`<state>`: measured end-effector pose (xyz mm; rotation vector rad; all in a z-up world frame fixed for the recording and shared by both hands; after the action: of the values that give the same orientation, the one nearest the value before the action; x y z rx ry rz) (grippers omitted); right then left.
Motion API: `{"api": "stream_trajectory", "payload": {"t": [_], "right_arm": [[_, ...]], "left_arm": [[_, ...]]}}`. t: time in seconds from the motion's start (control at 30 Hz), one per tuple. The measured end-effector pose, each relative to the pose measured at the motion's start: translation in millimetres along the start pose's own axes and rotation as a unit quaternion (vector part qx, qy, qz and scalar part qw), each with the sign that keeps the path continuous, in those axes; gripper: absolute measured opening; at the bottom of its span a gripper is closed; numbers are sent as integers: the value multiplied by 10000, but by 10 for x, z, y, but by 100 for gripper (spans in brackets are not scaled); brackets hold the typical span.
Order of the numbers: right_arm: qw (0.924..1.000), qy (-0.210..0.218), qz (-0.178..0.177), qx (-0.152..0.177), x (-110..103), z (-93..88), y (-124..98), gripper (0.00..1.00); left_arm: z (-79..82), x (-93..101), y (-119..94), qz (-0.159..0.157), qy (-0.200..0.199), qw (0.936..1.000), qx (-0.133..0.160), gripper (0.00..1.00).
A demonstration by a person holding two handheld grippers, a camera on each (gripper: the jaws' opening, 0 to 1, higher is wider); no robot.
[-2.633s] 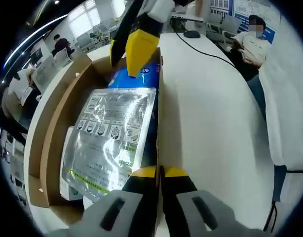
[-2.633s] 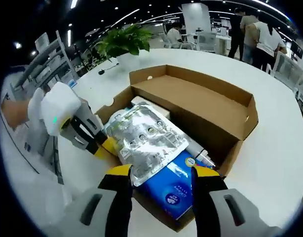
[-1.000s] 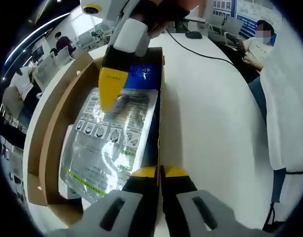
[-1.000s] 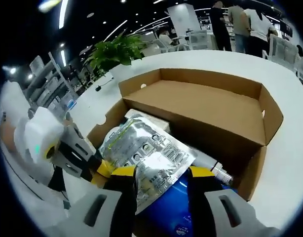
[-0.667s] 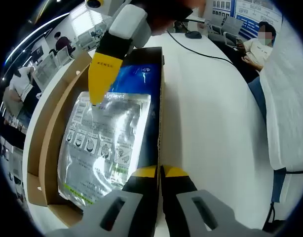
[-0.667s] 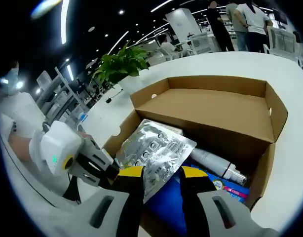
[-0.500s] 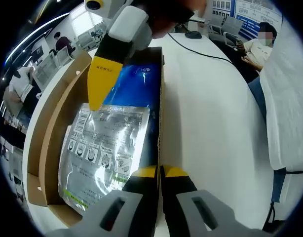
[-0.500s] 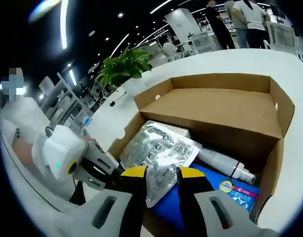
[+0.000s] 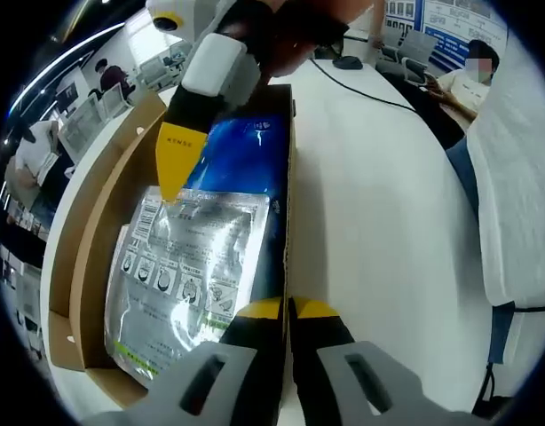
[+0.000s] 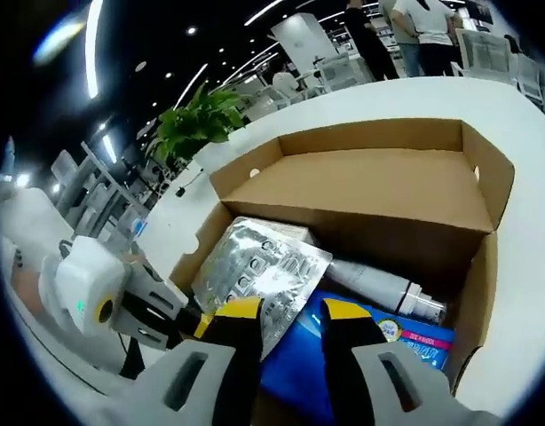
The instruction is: Operate the shoe box by opening the lid, removing the specified soft item, and placing it in the target area until the item is outside and the box remains undamaged.
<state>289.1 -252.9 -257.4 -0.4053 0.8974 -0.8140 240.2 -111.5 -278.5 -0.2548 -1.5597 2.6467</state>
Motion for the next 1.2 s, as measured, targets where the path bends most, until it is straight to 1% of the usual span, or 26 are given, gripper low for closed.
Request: {"api": "stream_trajectory", "payload": {"t": [0.03, 0.1, 0.17, 0.3, 0.37, 0.47, 0.5, 0.6, 0.73, 0.8, 0.87, 1.03, 1.1, 1.13, 1.2], "right_arm": [[10000, 22, 69, 48, -23, 9, 11, 23], [9997, 182, 182, 11, -84, 16, 26, 23], [9997, 129, 203, 90, -112, 34, 22, 22], [9989, 207, 389, 132, -184, 56, 12, 21], [9980, 296, 525, 212, -214, 73, 10, 22], [9967, 421, 654, 228, -232, 79, 14, 20], [9949, 519, 835, 218, -274, 83, 21, 19], [9938, 554, 925, 271, -308, 99, 26, 19], [9928, 630, 1010, 140, -352, 80, 120, 20], [9919, 682, 1061, 137, -352, 90, 156, 20], [9886, 908, 1190, 180, -374, 111, 193, 20], [9830, 1169, 1404, 202, -437, 119, 338, 18], [9812, 1243, 1469, 143, -499, 105, 429, 17], [9809, 1256, 1481, 116, -515, 99, 449, 16], [9824, 1147, 1474, 24, -597, 94, 523, 15]], "left_arm": [[-1, 0, 0, 0, 0, 10000, 0, 1], [-1, 2, -1, 3, 0, 10000, -1, 1], [-1, 4, -3, 7, -1, 10000, -3, 1], [-3, 4, -5, 8, -6, 10000, -3, 1], [-5, 5, -5, 13, -3, 10000, -3, 1], [-5, 10, -8, 9, -4, 10000, -6, 1], [-7, 9, -9, 7, -3, 10000, -7, 1], [-8, 10, -11, 12, -2, 10000, -8, 1], [-6, 9, -12, 4, -7, 10000, -13, 1], [-8, 6, -12, -2, -9, 10000, -18, 1], [-8, 3, -13, -6, -13, 10000, -17, 1], [-9, 0, -13, -14, -24, 10000, -22, 1], [-10, 2, -12, -16, -31, 10000, -23, 1], [-11, 2, -12, -16, -32, 10000, -23, 1], [-12, 4, -13, -14, -39, 10000, -23, 1]]}}
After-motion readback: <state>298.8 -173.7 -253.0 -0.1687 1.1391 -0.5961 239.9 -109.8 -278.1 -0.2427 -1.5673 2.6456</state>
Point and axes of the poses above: the point that each gripper's makers call its tool centre point, and the gripper's own axes: y roughly forward along the fingers, x roughly to its right, z roughly out of its top, the point moved 7 cm from there along -y, roughly backward along the fingers, and after that the axes turned 4 degrees about y, right-handed, at the moved point
